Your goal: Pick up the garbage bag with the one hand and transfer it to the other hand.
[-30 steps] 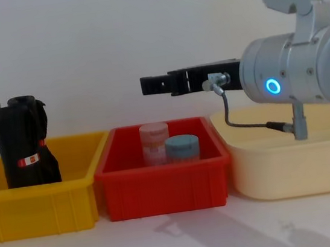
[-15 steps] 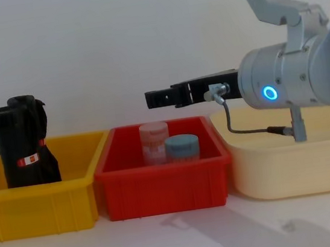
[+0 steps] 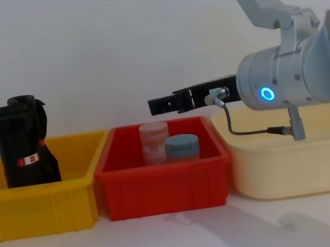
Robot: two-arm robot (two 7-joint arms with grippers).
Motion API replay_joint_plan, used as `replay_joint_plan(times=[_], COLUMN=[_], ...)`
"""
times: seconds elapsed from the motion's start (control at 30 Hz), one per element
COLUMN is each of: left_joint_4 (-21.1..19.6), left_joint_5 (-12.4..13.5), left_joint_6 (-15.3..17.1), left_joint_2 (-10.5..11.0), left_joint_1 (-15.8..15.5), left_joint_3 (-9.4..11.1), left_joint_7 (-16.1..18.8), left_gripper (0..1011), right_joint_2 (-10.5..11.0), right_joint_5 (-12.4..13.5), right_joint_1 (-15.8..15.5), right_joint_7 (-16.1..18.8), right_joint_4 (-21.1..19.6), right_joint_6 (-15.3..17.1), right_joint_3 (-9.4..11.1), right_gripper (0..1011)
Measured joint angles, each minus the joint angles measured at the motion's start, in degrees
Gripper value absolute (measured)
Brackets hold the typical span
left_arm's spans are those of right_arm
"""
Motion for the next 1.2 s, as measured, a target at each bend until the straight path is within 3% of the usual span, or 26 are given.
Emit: replay_joint_plan(times=[0.67, 1.2], left_joint_4=[5.4, 6.6], left_joint_5=[-0.5, -0.6], left_joint_6=[-0.5, -0.8], left_joint_2=[-0.8, -0.9], left_joint_1=[-4.8, -5.9], left_joint_3=[3.1, 3.9], left_joint_7=[-2.7, -3.2], left_gripper=[1001, 1001], right_joint_2=[-0.4, -1.9], right_joint_5=[-1.2, -2.6], right_joint_1=[1.6, 3.3], right_joint_7=[1.1, 2.3], right_joint_4=[3.2, 6.4], right_joint_6=[1.8, 2.3], right_joint_3=[0.1, -1.4], right_gripper=[999, 1000])
